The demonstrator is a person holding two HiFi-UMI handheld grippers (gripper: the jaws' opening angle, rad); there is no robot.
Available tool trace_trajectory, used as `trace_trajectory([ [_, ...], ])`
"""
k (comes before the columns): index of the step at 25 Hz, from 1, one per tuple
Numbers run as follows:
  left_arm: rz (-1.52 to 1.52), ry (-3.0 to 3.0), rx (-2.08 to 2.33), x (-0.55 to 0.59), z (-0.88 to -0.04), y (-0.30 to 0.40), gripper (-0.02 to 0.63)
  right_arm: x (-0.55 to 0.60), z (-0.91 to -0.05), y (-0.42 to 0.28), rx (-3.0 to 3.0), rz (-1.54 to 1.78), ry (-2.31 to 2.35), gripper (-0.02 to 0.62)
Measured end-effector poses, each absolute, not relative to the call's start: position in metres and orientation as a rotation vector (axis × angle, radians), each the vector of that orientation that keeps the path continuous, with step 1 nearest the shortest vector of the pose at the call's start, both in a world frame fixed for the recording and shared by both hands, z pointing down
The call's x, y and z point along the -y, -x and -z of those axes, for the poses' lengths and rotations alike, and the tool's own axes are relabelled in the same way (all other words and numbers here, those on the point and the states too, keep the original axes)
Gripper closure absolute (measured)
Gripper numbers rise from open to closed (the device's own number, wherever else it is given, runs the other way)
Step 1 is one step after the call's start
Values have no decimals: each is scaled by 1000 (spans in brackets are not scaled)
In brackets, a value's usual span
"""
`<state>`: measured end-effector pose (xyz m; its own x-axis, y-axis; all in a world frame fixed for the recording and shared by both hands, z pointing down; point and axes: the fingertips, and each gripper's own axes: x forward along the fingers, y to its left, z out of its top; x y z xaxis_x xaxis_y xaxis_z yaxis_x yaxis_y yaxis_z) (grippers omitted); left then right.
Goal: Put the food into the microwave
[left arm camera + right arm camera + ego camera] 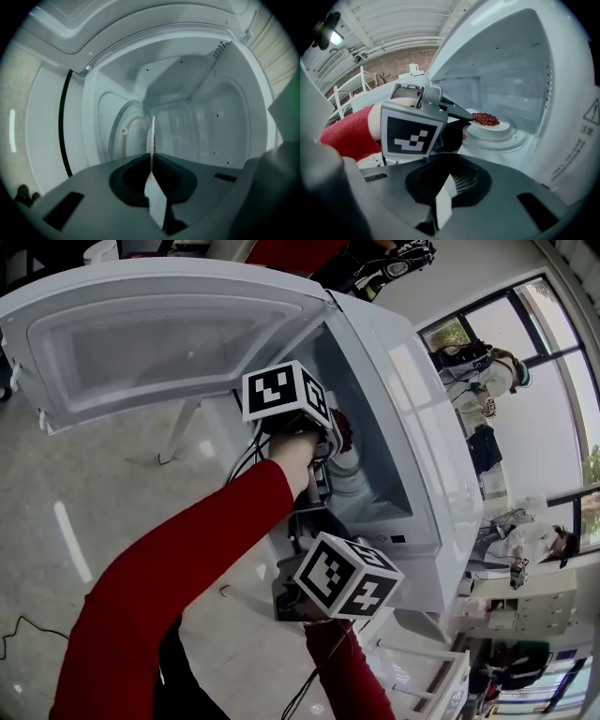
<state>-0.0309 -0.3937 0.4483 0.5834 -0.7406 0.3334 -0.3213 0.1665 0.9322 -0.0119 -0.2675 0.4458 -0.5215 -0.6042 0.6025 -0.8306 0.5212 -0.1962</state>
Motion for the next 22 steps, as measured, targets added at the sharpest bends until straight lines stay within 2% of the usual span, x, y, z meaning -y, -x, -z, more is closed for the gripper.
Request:
trace_trajectory([
  [13,178,-1545,1047,396,-448,25,581,267,-457,10,2234,-662,-1140,581],
  [22,-12,-1699,1209,403,-447,26,543,267,-455,3,2228,-640,-1140,581],
])
